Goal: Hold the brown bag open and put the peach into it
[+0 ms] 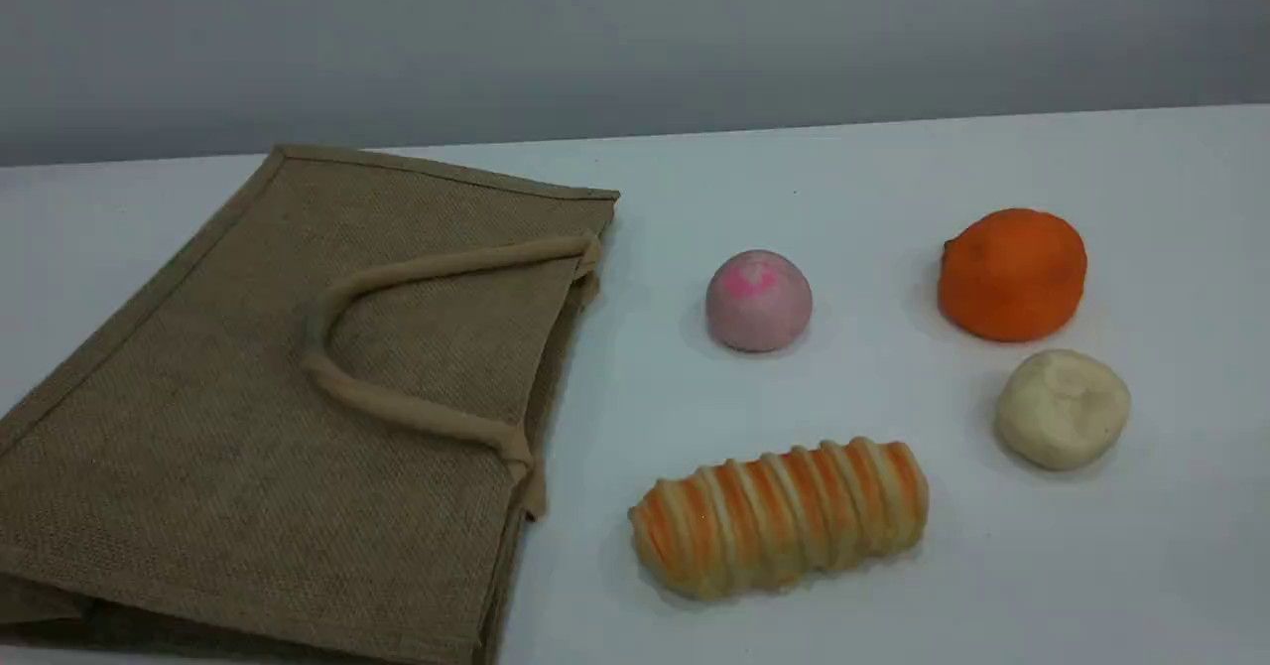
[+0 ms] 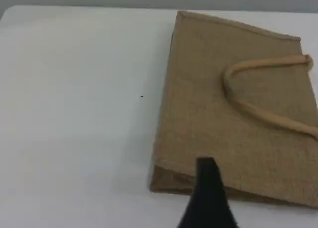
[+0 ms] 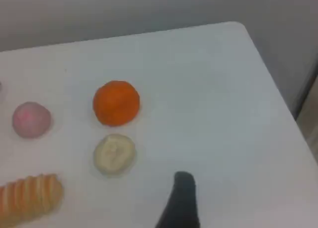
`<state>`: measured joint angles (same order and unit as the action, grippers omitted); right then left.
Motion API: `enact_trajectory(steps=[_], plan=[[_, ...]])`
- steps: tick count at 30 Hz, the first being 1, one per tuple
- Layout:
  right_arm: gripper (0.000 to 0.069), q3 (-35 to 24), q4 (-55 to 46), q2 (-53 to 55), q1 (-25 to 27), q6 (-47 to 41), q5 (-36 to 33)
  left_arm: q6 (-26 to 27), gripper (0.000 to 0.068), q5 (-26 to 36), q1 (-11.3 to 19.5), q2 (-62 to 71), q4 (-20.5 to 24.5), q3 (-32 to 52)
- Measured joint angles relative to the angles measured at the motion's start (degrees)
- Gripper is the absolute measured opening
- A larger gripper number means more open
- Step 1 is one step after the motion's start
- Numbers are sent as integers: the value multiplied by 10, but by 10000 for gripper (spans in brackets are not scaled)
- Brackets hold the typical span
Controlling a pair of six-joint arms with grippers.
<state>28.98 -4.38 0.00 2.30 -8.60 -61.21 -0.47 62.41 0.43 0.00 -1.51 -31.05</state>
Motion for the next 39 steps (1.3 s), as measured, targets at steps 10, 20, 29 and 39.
enact_trajectory(steps=[10, 20, 29, 39], plan=[[573, 11, -1, 0, -1, 1, 11, -2, 469, -77, 0, 22, 0, 0], [573, 121, 7, 130, -1, -1, 85, -18, 469, -166, -24, 209, -19, -35], [573, 206, 15, 320, -1, 1, 165, -2, 469, -228, -24, 425, -34, -169], [573, 206, 15, 464, -1, 17, 221, 5, 469, -236, -24, 653, -30, -263]])
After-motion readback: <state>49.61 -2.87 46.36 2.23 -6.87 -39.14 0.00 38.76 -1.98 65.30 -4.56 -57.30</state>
